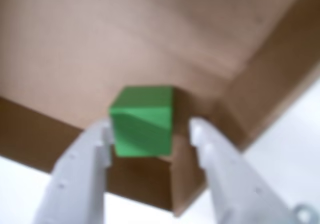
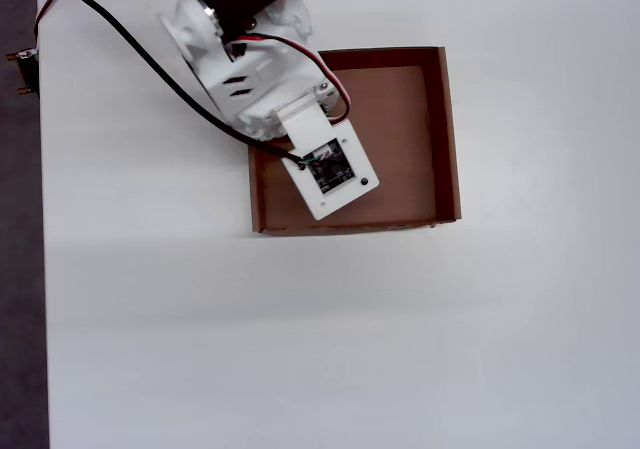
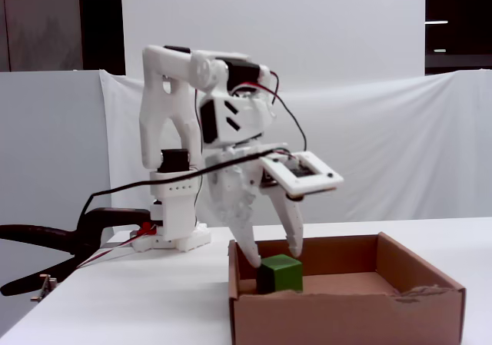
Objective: Grasp a green cube and put it in a box.
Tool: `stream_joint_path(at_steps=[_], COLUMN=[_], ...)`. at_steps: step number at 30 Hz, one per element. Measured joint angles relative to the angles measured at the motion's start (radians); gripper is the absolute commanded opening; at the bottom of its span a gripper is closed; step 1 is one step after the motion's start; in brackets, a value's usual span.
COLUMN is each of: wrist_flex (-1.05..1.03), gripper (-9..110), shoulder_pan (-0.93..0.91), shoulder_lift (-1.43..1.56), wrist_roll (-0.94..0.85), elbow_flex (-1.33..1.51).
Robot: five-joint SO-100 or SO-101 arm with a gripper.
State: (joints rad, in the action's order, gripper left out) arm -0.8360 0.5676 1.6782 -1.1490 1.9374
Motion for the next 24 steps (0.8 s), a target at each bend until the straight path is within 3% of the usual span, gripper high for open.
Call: stream_joint_path(at_steps=[13, 24], wrist_flex=[-0.155, -0.232], gripper=[21, 21], shoulder_pan=[-0.225, -0.393], shoulder_lift=[0.492, 0.828], wrist_roll=[0.141, 0.146], elbow_flex=[0.270, 0.592])
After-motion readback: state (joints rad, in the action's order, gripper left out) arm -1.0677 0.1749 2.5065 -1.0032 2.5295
